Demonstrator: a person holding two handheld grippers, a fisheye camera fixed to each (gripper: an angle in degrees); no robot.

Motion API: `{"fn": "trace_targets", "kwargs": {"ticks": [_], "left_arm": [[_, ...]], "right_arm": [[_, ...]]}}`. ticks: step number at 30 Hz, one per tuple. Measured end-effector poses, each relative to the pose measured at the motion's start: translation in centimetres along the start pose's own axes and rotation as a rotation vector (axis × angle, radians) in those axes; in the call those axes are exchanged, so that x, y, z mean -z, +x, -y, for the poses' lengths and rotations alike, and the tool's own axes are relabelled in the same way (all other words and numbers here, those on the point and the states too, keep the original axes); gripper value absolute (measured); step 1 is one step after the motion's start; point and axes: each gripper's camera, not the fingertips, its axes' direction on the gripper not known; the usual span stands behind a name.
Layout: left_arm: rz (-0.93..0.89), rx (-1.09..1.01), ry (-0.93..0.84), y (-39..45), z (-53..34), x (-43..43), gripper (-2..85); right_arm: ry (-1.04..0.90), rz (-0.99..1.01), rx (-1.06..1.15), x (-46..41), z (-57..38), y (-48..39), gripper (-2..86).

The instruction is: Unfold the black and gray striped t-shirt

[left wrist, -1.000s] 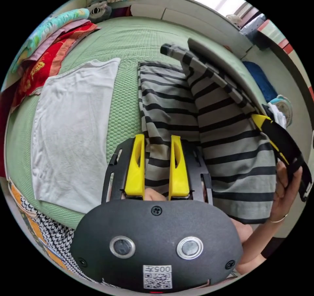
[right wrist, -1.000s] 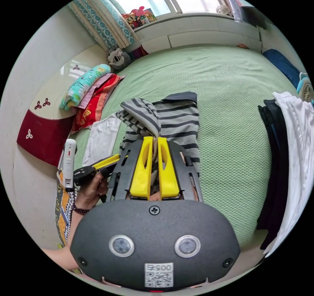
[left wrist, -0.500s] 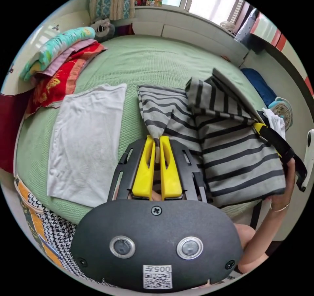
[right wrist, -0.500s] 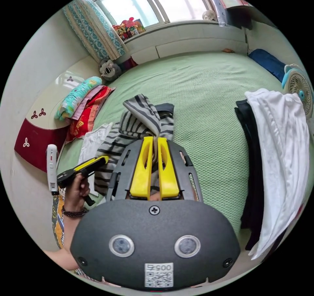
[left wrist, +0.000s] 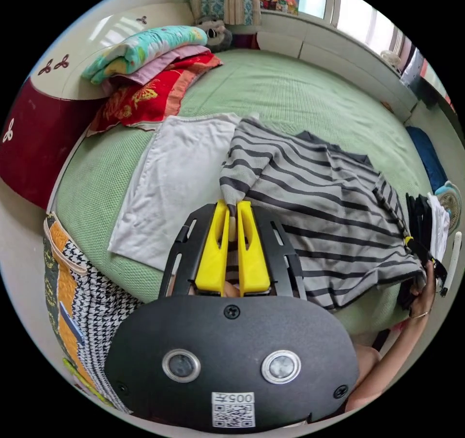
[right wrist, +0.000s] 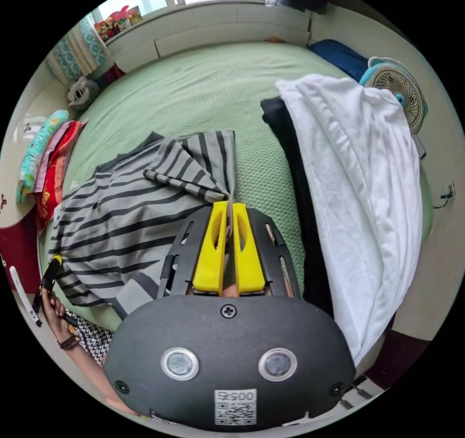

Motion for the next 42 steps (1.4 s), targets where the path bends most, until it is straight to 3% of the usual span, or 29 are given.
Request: {"fn": "trace_targets", "kwargs": {"ticks": [4,8,12,18,25,32,42], "left_arm": [[-0.009,0.018,0.032,-0.9,-1.0,1.6,5.3],[-0.052,0.06,0.094,-2.7,-2.7,3.8,6.4],[-0.03,0.023,0.088,-2.3,-3.7,4.4,6.2],[0.016,0.025,0.083,-2.3,-4.4,5.1,5.9],[-0.092,0.076,0.095,-6.5,-7.5,7.3,5.9],[-0.14,-0.031,0.027,-10.3,-13.3,8.2,7.6],[-0.252,-0.095,-0.018,-14.2,-18.7,6.4,13.5]], "right_arm": [[0.056,-0.19,0.031,1.2,-0.7,-0.9,1.5],[0.105,0.004,0.166,3.2,-2.6,-2.0,4.4],[-0.017,0.214,0.351,2.2,-4.3,-4.7,7.0],[-0.109,0.207,0.505,0.9,-6.9,-8.0,8.5],[0.001,0.163,0.418,5.7,-11.4,-3.7,8.9],[0.043,0.069,0.352,6.1,-20.5,1.4,11.5],[0.138,0.033,0.285,5.1,-25.5,0.0,13.0]]}}
